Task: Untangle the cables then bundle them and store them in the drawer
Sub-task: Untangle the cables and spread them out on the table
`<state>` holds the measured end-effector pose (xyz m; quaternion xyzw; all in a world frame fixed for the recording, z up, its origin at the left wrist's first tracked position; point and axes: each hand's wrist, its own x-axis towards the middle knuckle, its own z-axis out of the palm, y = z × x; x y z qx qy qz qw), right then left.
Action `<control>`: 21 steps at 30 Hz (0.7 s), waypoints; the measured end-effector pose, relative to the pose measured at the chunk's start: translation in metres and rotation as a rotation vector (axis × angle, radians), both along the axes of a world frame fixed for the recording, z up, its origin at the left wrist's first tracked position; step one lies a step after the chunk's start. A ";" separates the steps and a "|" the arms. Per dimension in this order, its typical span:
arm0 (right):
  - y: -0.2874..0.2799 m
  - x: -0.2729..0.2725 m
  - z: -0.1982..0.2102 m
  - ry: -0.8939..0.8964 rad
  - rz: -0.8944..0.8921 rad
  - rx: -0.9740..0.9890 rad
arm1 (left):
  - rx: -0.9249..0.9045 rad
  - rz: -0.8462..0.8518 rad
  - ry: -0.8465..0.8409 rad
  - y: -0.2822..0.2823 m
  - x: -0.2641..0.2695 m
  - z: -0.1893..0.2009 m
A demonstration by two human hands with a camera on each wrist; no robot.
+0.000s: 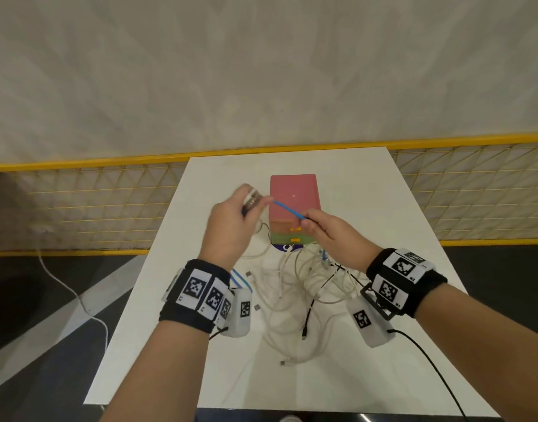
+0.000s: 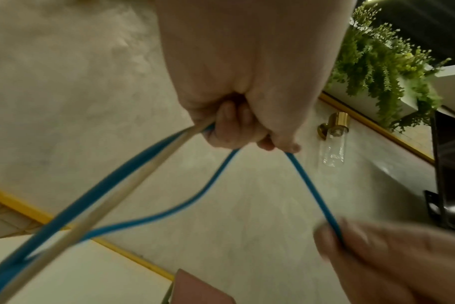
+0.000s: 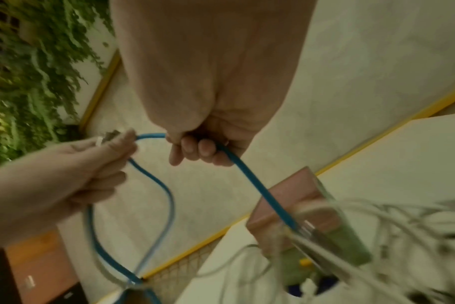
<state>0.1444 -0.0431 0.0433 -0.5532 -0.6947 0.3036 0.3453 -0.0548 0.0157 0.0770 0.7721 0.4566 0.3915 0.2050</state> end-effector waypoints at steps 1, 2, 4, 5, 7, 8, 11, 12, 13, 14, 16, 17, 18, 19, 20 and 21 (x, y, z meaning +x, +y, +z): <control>-0.001 0.004 -0.006 -0.008 -0.009 -0.021 | 0.023 0.082 -0.032 0.003 -0.005 0.001; -0.002 0.006 -0.009 -0.012 -0.016 -0.035 | 0.035 0.141 -0.049 0.005 -0.008 0.001; -0.004 0.003 -0.011 -0.002 -0.021 -0.039 | 0.014 0.123 -0.055 0.002 -0.008 0.001; -0.004 -0.001 -0.009 0.006 -0.021 -0.028 | -0.015 0.058 -0.034 -0.002 -0.005 0.001; -0.002 -0.012 0.000 0.018 -0.012 0.012 | -0.093 -0.080 0.096 -0.009 0.005 -0.002; -0.002 -0.016 0.005 0.025 -0.005 0.031 | -0.108 -0.115 0.162 -0.011 0.009 -0.004; 0.001 -0.012 0.007 0.024 -0.001 0.015 | -0.051 -0.089 0.154 -0.006 0.006 -0.003; 0.000 -0.008 0.004 0.002 -0.002 0.001 | -0.027 -0.071 0.124 -0.003 0.001 -0.001; -0.001 -0.005 0.001 -0.037 -0.002 0.007 | -0.017 -0.072 0.112 -0.001 -0.003 0.001; -0.001 -0.002 -0.003 -0.105 -0.003 0.032 | -0.025 -0.088 0.127 0.000 -0.007 0.003; 0.002 -0.002 -0.003 -0.301 0.003 0.078 | -0.061 -0.113 0.211 -0.001 -0.014 0.003; 0.005 -0.004 0.002 -0.368 0.021 0.050 | -0.083 -0.109 0.241 -0.001 -0.017 0.003; 0.010 -0.007 0.009 -0.385 0.047 -0.016 | -0.103 -0.090 0.246 -0.002 -0.022 0.002; 0.017 -0.012 0.018 -0.388 0.068 -0.083 | -0.120 -0.066 0.235 -0.003 -0.027 0.001; 0.027 -0.018 0.029 -0.385 0.059 -0.100 | -0.133 -0.042 0.217 -0.004 -0.032 0.001; 0.040 -0.025 0.038 -0.353 0.007 -0.087 | -0.147 -0.018 0.199 -0.007 -0.038 0.000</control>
